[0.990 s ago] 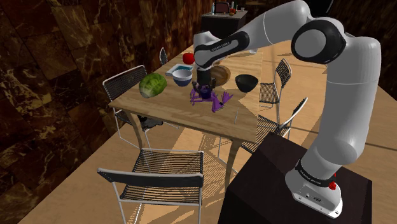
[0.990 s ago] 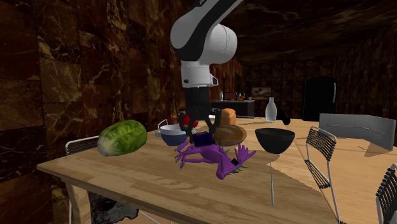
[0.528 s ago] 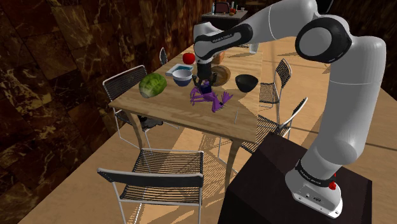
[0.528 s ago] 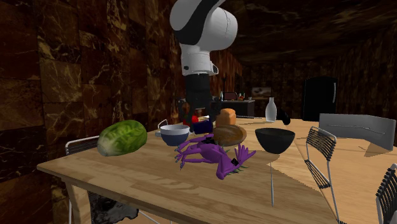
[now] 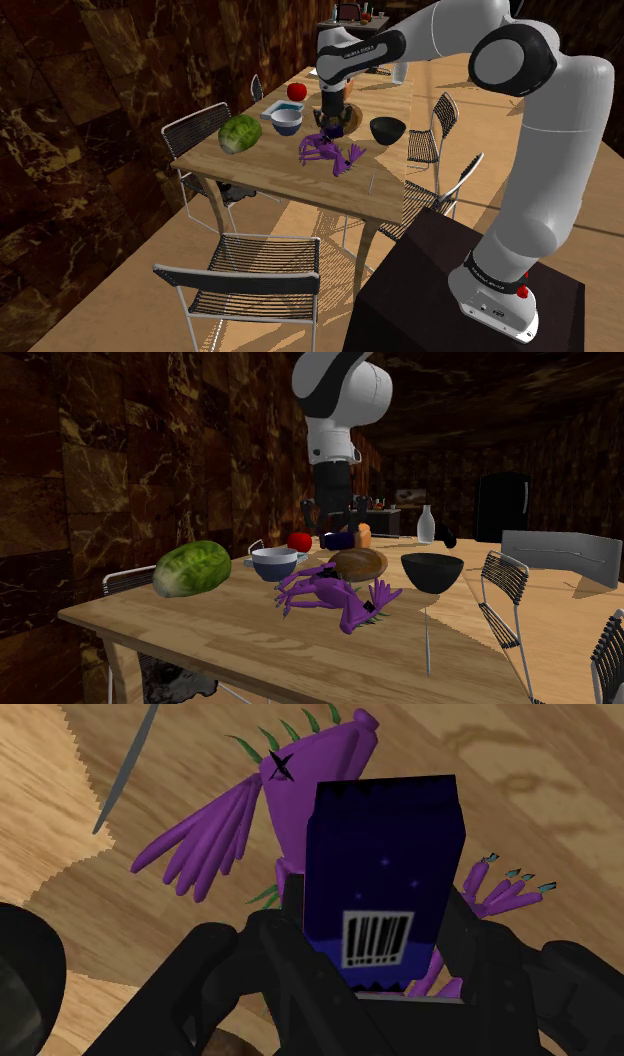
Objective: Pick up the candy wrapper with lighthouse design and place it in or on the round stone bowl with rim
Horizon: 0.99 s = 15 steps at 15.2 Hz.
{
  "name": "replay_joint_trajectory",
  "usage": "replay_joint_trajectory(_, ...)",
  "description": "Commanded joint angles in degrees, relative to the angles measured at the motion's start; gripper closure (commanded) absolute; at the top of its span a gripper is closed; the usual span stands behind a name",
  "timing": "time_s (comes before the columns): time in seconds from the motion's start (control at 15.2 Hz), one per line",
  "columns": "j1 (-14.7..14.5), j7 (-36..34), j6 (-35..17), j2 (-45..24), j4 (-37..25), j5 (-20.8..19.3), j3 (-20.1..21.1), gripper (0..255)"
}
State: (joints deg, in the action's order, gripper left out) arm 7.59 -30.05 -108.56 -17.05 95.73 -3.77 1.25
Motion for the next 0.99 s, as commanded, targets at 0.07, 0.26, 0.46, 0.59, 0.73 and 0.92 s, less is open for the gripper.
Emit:
replay_joint_trajectory(0.07,2.39,3.8,0.1,-0.27,-0.59,0.14,-1.32,255)
replay_joint_trajectory(0.26,4.77,7.48,0.04,-0.78,-1.27,0.3,-2.61,255)
replay_joint_trajectory(0.46,7.15,11.15,0.19,-1.74,-2.61,0.52,-3.88,255)
replay_joint_trajectory(0.59,8.75,13.59,0.4,-2.65,-3.88,0.7,-4.69,255)
replay_joint_trajectory(0.73,10.38,16.0,0.73,-3.76,-5.47,0.92,-5.45,255)
replay_joint_trajectory(0.92,12.84,19.59,1.43,-5.84,-8.49,1.33,-6.53,255)
